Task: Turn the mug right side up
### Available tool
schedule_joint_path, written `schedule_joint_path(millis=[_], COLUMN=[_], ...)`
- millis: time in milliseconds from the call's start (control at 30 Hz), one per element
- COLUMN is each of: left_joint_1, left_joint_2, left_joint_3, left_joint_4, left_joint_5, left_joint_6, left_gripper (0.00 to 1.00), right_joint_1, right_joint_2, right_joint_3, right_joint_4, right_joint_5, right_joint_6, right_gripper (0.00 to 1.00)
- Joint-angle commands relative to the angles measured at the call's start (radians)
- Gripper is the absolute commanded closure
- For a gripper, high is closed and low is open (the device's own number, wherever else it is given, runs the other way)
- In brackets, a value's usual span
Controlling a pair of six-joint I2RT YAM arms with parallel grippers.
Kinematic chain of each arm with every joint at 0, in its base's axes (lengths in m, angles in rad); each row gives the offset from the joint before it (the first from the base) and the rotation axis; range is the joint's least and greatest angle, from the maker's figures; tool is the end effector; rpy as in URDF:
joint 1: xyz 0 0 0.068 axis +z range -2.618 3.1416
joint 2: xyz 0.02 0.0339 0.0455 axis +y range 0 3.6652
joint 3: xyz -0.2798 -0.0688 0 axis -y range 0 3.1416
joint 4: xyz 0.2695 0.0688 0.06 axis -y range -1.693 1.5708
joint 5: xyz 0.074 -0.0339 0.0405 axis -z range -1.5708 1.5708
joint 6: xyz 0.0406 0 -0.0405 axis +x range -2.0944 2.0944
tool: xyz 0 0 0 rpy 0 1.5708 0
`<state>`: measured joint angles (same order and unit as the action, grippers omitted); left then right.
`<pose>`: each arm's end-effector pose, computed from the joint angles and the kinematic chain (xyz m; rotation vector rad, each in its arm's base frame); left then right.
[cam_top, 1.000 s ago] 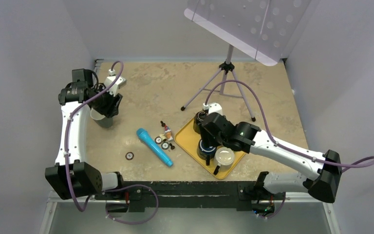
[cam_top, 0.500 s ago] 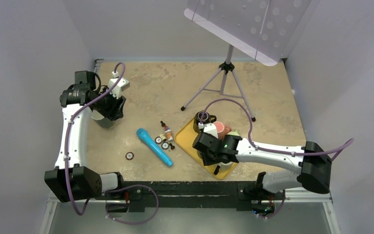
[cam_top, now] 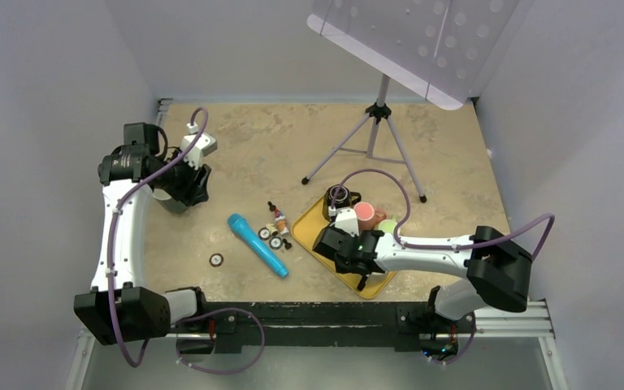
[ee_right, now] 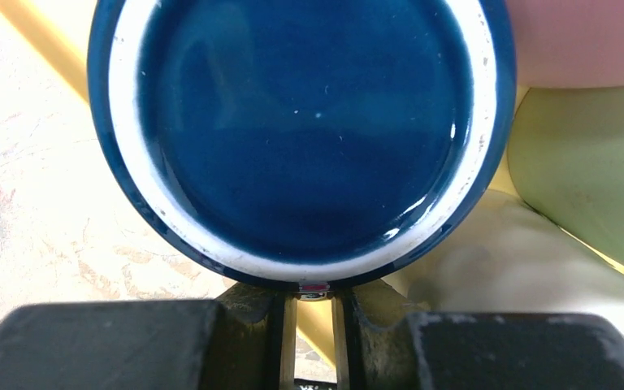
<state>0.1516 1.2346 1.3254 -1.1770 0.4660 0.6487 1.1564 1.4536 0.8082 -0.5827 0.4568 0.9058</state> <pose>0.2420 0.0185 0.3643 0.7585 2.3913 -0.3062 0.1274 0.2452 0.1732 -0.2193 2.5704 0.0747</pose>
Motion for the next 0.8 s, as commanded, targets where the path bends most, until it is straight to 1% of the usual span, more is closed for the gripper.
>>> schedule_joint_path(millis=[0, 100, 200, 433, 533, 600, 667, 700, 767], left_joint_1=[-0.002, -0.001, -0.002, -0.002, -0.001, -0.003, -0.008, -0.014, -0.032], left_joint_2=[-0.055, -0.079, -0.093, -0.101, -0.102, -0.107, -0.119, -0.129, -0.153], left_joint_3=[-0.023, -0.030, -0.023, 0.055, 0.107, 0.139, 0.159, 0.160, 0.144], left_joint_4=[-0.024, -0.038, -0.084, -0.262, -0.319, -0.348, -0.336, -0.309, -0.197], left_joint_5=[0.073, 0.098, 0.169, 0.444, 0.568, 0.657, 0.766, 0.807, 0.865], left_joint_6=[0.017, 0.023, 0.038, 0.054, 0.030, 0.012, -0.034, -0.081, -0.229], left_gripper=[0.47, 0.47, 0.47, 0.46, 0.42, 0.37, 0.32, 0.31, 0.28], right_joint_1=[0.002, 0.002, 0.005, 0.005, 0.005, 0.005, 0.005, 0.005, 0.005], right_joint_2=[-0.006, -0.035, -0.099, -0.297, -0.355, -0.365, -0.361, -0.355, -0.333], right_joint_3=[-0.008, -0.001, 0.013, 0.003, 0.014, 0.050, 0.107, 0.128, 0.169], right_joint_4=[0.049, 0.088, 0.150, 0.389, 0.516, 0.597, 0.680, 0.727, 0.828], right_joint_5=[0.099, 0.089, 0.063, 0.002, -0.039, -0.072, -0.108, -0.143, -0.219], right_joint_6=[0.028, -0.042, -0.127, -0.227, -0.295, -0.343, -0.397, -0.416, -0.444], right_gripper=[1.00, 1.00, 1.00, 1.00, 1.00, 1.00, 1.00, 1.00, 1.00])
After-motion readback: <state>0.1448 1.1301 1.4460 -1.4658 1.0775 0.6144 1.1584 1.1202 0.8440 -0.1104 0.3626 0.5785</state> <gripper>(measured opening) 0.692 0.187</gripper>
